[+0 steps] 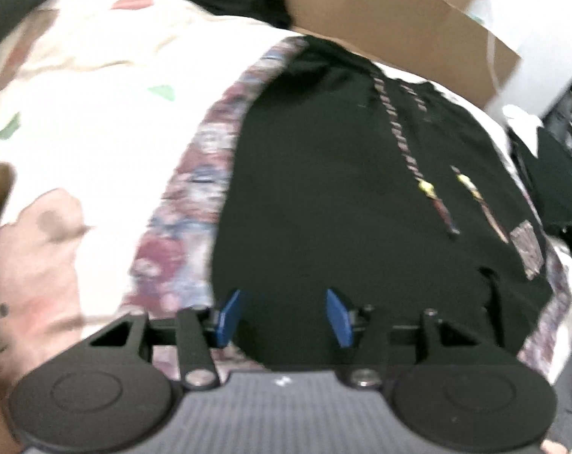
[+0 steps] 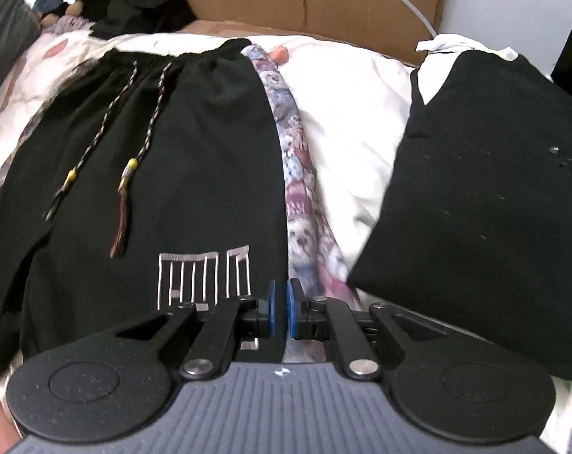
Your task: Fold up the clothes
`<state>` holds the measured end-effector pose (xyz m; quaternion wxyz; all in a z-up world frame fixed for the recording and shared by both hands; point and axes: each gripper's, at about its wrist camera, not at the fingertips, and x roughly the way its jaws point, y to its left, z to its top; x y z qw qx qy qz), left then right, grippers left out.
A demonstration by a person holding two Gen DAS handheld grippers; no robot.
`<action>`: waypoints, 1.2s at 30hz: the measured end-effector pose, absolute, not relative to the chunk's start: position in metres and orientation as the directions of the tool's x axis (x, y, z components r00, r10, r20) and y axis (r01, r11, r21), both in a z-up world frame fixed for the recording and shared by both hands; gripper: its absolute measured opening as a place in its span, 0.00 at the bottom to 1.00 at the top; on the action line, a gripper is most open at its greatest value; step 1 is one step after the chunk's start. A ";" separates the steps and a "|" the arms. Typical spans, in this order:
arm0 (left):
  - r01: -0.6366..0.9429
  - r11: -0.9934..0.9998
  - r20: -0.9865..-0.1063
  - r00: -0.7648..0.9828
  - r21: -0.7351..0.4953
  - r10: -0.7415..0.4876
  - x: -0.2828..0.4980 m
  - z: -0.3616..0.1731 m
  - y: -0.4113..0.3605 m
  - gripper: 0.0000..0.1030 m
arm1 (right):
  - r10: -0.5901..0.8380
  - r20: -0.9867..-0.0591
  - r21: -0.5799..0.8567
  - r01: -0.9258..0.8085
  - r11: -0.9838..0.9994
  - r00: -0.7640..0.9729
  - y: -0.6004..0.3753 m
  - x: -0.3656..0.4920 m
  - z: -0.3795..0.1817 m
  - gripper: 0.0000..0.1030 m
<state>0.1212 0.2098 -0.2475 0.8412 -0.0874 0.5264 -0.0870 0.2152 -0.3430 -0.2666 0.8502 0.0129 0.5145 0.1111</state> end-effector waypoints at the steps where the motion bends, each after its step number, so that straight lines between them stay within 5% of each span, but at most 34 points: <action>1: 0.037 0.971 -0.871 0.435 -0.238 -0.230 0.119 -0.248 0.216 0.52 | 0.213 -0.864 0.149 -0.172 0.974 0.457 -0.340 0.222 -0.272 0.08; 16: -0.061 0.981 -0.934 0.321 -0.182 -0.154 0.083 -0.260 0.254 0.59 | 0.247 -0.867 0.202 -0.149 0.968 0.433 -0.341 0.222 -0.305 0.08; 36: -0.009 0.975 -0.847 0.496 -0.224 -0.190 0.127 -0.213 0.241 0.57 | 0.236 -0.736 0.208 -0.120 0.971 0.635 -0.339 0.235 -0.280 0.08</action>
